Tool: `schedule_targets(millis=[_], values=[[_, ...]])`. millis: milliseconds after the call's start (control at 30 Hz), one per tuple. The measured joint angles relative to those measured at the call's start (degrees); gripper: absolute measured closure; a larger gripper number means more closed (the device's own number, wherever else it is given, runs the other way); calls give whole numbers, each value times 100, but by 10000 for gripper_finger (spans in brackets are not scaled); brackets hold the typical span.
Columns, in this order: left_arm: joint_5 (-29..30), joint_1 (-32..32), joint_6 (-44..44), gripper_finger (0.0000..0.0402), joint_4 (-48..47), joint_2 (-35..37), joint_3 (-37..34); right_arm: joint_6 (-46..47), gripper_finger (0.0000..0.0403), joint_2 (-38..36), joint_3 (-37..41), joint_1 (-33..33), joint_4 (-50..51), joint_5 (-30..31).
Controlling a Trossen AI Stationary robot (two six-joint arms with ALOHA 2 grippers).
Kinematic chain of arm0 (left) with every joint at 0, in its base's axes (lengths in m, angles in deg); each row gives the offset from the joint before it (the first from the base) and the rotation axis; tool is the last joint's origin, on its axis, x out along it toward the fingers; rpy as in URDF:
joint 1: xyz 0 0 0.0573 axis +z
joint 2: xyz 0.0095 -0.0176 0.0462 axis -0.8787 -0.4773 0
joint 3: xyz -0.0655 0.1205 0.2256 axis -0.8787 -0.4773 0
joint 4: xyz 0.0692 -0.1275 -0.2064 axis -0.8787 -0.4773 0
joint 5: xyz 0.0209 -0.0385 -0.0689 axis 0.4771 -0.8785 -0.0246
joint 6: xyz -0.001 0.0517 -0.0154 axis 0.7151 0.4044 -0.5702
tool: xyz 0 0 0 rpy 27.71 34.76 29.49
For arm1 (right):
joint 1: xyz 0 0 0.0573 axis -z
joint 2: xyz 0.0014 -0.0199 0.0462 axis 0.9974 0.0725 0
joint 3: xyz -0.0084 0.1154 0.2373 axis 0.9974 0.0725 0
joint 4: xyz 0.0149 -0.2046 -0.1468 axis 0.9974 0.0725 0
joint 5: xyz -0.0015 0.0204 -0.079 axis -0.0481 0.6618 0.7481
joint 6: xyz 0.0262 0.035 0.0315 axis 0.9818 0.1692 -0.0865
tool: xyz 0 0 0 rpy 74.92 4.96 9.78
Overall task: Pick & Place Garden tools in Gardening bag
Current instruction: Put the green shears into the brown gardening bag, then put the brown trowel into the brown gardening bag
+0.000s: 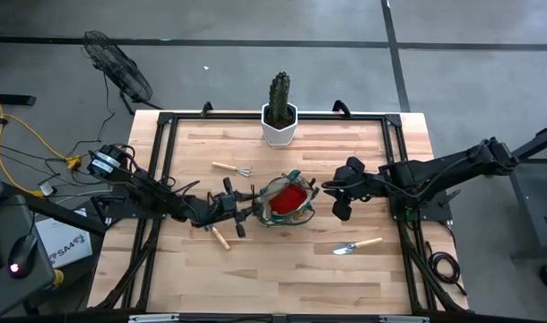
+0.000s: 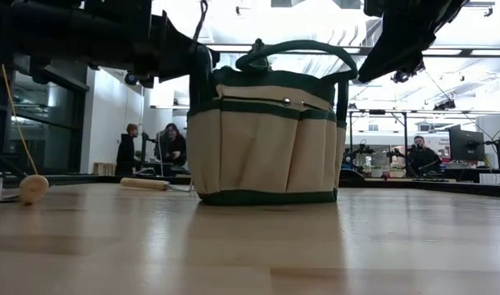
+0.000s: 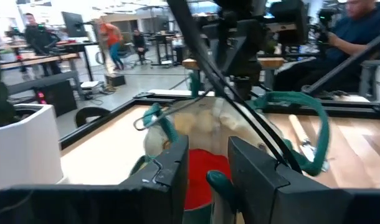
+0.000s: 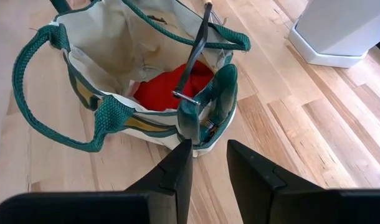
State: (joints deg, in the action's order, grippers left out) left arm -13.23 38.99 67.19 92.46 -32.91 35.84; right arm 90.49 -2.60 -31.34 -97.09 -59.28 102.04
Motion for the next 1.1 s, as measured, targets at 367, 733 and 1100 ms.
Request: schedule_targets(millis=[367, 733, 1100], values=[[689, 0, 192, 293, 114, 4, 0, 22, 311, 0, 0, 0, 0, 0], [924, 0, 310, 293, 424, 107, 0, 22, 311, 0, 0, 0, 3, -21], [877, 0, 270, 293, -332, 842, 0, 20, 311, 0, 0, 0, 9, -20]])
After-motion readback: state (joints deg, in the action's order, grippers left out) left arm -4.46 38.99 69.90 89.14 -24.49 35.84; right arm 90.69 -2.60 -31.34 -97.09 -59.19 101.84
